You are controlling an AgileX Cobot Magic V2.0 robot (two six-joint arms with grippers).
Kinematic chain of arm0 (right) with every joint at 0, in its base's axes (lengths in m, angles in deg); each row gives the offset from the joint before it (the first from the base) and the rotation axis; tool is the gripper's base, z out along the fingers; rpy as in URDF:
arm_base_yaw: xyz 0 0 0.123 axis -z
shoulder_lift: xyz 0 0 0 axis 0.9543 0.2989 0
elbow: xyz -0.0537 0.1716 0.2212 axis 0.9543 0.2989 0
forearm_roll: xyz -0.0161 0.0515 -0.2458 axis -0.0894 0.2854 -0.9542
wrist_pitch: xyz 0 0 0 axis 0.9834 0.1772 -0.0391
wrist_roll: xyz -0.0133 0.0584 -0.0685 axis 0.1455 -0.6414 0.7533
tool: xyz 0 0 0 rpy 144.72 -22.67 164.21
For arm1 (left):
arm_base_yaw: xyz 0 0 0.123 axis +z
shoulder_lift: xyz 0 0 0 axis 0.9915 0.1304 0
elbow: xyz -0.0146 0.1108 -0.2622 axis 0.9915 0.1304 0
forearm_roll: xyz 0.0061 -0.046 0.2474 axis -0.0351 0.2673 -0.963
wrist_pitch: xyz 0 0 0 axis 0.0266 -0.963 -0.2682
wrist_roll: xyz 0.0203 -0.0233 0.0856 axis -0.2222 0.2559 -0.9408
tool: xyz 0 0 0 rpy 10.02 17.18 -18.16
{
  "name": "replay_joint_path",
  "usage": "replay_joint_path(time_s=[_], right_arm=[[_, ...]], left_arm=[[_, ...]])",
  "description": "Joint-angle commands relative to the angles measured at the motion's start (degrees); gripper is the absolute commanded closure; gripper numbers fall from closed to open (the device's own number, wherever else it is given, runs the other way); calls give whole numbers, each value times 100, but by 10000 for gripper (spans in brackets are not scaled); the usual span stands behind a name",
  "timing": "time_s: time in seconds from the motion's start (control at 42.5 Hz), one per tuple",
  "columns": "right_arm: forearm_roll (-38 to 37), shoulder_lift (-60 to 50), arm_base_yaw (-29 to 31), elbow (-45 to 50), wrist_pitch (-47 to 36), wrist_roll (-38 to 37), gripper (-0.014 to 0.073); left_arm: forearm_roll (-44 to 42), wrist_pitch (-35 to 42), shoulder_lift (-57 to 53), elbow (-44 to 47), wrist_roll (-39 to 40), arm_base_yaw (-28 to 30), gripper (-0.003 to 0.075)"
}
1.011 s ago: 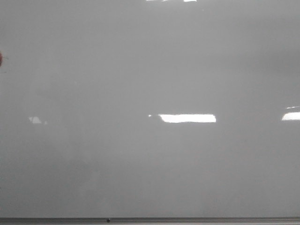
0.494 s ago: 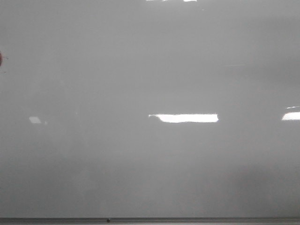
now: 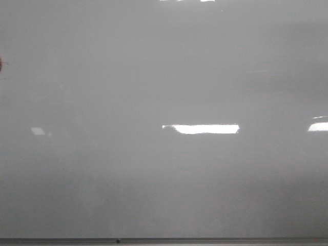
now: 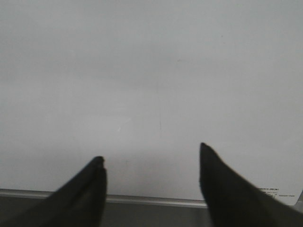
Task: Write number 9 on whiteboard
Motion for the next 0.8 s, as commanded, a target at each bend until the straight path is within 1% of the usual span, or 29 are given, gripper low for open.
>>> replay_joint_path(time_s=[0.0, 0.165, 0.447, 0.635, 0.776], right_arm=[[0, 15, 22, -145, -252, 72, -10], [0, 15, 22, -145, -215, 72, -8], [0, 15, 22, -145, -221, 72, -8], [0, 15, 22, -145, -221, 72, -8], [0, 15, 22, -145, -221, 72, -8]], left_arm=[[121, 617, 307, -304, 61, -28, 120], [121, 696, 1045, -638, 61, -28, 127], [121, 741, 2411, -1431, 45, -190, 182], [121, 1193, 3081, -1749, 45, -353, 226], [121, 1522, 3450, -1830, 45, -354, 263]])
